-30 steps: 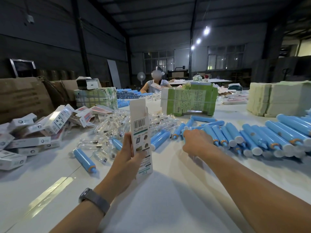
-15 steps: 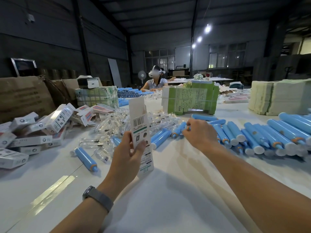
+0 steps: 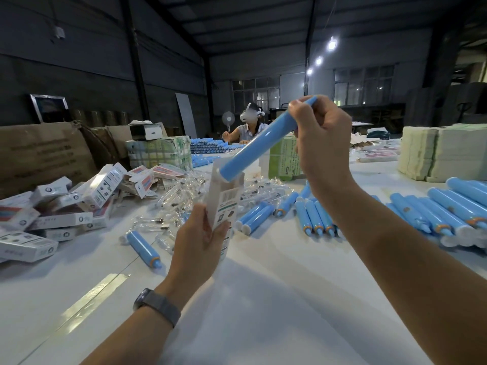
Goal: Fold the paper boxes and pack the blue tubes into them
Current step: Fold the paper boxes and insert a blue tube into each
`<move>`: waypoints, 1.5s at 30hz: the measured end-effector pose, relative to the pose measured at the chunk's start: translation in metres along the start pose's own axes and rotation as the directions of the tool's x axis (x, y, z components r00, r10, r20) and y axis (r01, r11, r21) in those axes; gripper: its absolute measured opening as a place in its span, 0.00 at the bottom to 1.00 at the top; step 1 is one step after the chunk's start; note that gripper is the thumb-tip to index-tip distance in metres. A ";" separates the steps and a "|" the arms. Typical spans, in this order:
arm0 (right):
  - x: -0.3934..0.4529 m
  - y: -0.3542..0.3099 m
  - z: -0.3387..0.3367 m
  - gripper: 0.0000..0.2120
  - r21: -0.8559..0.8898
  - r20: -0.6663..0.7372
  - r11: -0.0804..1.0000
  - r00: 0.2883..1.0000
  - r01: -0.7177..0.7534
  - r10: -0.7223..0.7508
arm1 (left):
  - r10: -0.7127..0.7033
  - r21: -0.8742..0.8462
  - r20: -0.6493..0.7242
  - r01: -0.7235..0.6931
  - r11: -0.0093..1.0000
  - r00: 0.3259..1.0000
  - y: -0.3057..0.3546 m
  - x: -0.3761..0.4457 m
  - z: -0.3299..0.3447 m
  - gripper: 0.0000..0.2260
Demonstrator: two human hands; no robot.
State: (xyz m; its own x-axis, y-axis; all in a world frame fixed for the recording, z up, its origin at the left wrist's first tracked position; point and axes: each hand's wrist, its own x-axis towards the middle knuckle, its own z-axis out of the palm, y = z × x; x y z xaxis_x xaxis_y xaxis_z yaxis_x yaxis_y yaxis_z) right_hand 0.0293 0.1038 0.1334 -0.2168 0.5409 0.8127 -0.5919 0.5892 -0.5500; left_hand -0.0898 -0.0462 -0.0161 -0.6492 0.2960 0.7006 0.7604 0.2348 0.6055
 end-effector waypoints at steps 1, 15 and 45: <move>-0.002 -0.003 0.001 0.07 -0.008 0.010 1.000 1.000 0.012 -0.011 | 0.024 0.009 0.006 -0.024 1.000 1.000 0.001 -0.001 0.000 0.13; -0.020 -0.003 0.012 0.03 -0.196 0.255 0.963 0.958 0.185 -0.132 | 0.119 0.024 -0.008 -0.119 0.993 0.993 0.002 -0.004 -0.004 0.14; -0.051 0.135 0.058 0.21 -0.751 0.564 0.636 0.675 0.180 0.475 | -0.214 -0.118 -0.260 0.189 0.975 0.942 -0.016 0.007 0.002 0.12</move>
State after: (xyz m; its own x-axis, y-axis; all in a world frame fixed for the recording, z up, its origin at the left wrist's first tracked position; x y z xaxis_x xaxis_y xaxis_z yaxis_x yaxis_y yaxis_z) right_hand -0.0844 0.1212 0.0289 -0.8655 0.3067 0.3960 0.1677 0.9224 -0.3479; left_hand -0.1068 -0.0462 -0.0212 -0.7781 -0.0122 0.6280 0.6166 0.1761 0.7673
